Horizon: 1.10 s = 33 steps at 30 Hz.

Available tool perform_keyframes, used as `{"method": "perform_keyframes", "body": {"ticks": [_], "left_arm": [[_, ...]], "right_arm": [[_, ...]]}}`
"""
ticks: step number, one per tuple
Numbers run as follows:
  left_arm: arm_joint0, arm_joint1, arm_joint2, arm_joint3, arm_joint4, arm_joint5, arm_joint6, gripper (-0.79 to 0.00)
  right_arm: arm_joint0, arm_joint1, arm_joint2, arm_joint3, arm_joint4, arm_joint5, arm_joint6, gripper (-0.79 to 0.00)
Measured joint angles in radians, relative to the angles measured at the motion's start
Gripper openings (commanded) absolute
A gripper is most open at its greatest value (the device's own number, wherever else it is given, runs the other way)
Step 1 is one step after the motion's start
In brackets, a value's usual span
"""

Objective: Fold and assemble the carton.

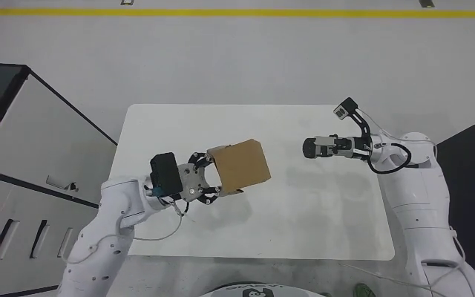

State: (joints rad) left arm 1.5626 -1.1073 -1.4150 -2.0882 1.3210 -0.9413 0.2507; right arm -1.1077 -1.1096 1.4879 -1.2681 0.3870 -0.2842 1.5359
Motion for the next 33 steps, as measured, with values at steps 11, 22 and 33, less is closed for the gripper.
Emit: {"method": "perform_keyframes", "body": {"ticks": [11,22,33], "left_arm": [[-0.016,0.012,-0.053,-0.157,-0.121,-0.008,-0.131,-0.785],[-0.039,0.011,-0.032,-0.172,-0.135,0.017,-0.155,-0.785],[-0.196,0.01,0.065,-0.118,-0.396,0.196,-0.474,-0.785]], "right_arm": [[0.0,0.0,0.0,0.0,0.0,0.0,0.0,0.0],[0.0,0.0,0.0,0.0,0.0,0.0,0.0,0.0],[0.0,0.0,0.0,0.0,0.0,0.0,0.0,0.0]]}}
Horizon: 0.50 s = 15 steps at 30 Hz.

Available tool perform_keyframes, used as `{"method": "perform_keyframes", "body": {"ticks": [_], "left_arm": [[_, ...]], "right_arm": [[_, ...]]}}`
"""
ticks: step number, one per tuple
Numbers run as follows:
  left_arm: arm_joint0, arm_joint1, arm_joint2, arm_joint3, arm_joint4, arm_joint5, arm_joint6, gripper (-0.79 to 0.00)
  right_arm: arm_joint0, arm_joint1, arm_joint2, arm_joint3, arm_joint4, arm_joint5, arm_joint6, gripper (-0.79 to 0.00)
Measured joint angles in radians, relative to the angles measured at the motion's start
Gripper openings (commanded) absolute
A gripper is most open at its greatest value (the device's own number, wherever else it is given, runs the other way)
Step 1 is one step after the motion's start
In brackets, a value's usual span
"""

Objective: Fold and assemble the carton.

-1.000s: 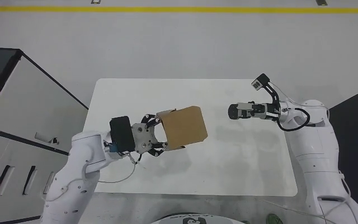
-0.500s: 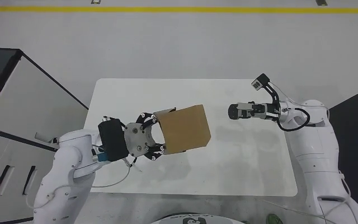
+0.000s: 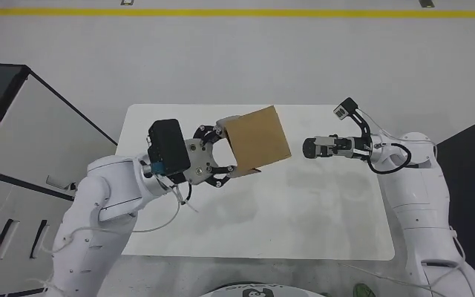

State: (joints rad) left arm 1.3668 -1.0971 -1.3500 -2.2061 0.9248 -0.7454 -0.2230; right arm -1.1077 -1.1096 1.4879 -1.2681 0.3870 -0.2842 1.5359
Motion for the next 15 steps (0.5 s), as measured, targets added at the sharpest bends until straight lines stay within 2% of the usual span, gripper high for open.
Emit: {"method": "perform_keyframes", "body": {"ticks": [8,11,15], "left_arm": [[-0.002,0.0,0.003,0.0,-0.027,0.027,-0.02,-0.785],[0.015,-0.002,0.013,0.029,-0.105,0.076,-0.031,-0.785],[0.007,0.0,0.022,0.067,-0.301,0.175,-0.148,-0.785]], "right_arm": [[0.0,0.0,0.0,0.0,0.0,0.0,0.0,0.0],[0.0,0.0,0.0,0.0,0.0,0.0,0.0,0.0],[0.0,0.0,0.0,0.0,0.0,0.0,0.0,0.0]]}}
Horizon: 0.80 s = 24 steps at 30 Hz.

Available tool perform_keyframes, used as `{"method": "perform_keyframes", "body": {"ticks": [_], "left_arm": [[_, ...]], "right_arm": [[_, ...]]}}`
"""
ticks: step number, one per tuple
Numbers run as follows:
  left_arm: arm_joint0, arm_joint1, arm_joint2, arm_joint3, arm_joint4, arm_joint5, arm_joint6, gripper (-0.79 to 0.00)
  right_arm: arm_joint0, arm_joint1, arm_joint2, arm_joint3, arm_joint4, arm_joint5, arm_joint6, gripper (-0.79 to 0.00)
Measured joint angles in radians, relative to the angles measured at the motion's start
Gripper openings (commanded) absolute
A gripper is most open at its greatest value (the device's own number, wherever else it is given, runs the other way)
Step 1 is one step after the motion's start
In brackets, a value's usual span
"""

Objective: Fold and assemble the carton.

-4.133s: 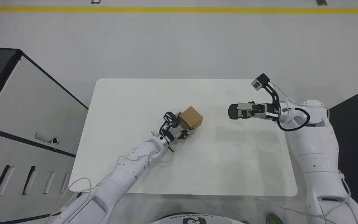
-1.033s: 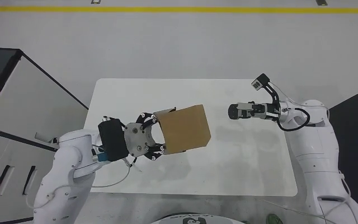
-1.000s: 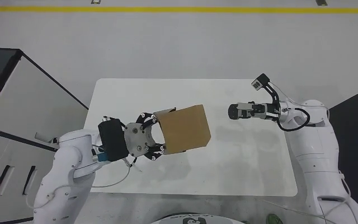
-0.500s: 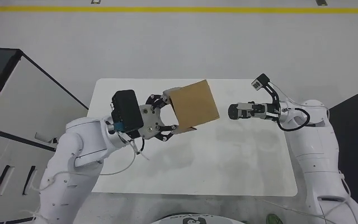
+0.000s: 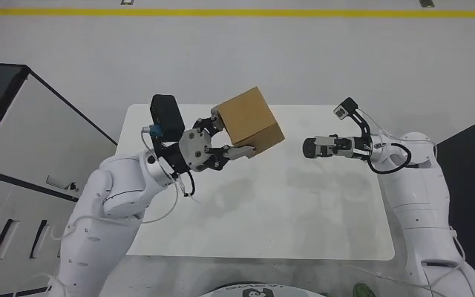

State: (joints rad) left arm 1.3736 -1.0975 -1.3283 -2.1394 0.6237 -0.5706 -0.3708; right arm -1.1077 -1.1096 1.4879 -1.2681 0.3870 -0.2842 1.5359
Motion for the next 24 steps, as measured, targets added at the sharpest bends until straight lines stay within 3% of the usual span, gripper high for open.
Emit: {"method": "perform_keyframes", "body": {"ticks": [6,17,24], "left_arm": [[-0.017,0.005,-0.012,0.026,-0.332,0.129,-0.158,-0.785],[-0.005,0.004,-0.006,0.032,-0.401,0.163,-0.169,-0.785],[0.027,0.01,-0.036,0.042,-0.817,0.256,-0.309,-0.785]], "right_arm": [[0.0,0.0,0.0,0.0,0.0,0.0,0.0,0.0],[0.0,0.0,0.0,0.0,0.0,0.0,0.0,0.0],[0.0,0.0,0.0,0.0,0.0,0.0,0.0,0.0]]}}
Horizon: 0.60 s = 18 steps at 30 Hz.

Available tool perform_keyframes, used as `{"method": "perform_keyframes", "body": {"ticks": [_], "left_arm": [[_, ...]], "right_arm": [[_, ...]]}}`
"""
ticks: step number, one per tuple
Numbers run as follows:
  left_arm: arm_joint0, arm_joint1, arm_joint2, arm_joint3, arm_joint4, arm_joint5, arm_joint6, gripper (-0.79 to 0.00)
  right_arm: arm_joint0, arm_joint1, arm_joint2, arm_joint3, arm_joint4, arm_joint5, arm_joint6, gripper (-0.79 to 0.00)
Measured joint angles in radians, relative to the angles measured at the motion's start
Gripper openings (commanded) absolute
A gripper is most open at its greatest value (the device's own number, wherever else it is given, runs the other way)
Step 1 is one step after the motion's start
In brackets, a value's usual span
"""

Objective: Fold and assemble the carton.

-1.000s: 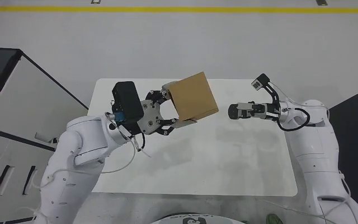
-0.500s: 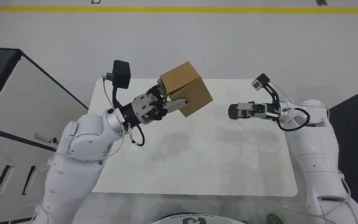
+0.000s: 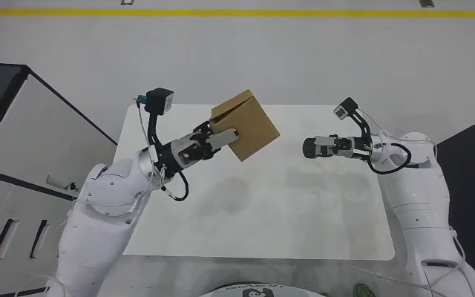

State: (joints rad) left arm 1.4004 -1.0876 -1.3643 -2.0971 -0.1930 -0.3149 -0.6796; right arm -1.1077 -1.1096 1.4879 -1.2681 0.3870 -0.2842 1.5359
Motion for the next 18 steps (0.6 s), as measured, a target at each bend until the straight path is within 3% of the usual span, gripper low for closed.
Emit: {"method": "perform_keyframes", "body": {"ticks": [6,18], "left_arm": [[0.001,0.004,-0.018,0.006,-0.132,0.093,-0.048,-0.785],[0.011,0.0,-0.003,0.004,-0.173,0.118,-0.024,-0.785]], "right_arm": [[0.0,0.0,0.0,0.0,0.0,0.0,0.0,0.0],[0.0,0.0,0.0,0.0,0.0,0.0,0.0,0.0]]}}
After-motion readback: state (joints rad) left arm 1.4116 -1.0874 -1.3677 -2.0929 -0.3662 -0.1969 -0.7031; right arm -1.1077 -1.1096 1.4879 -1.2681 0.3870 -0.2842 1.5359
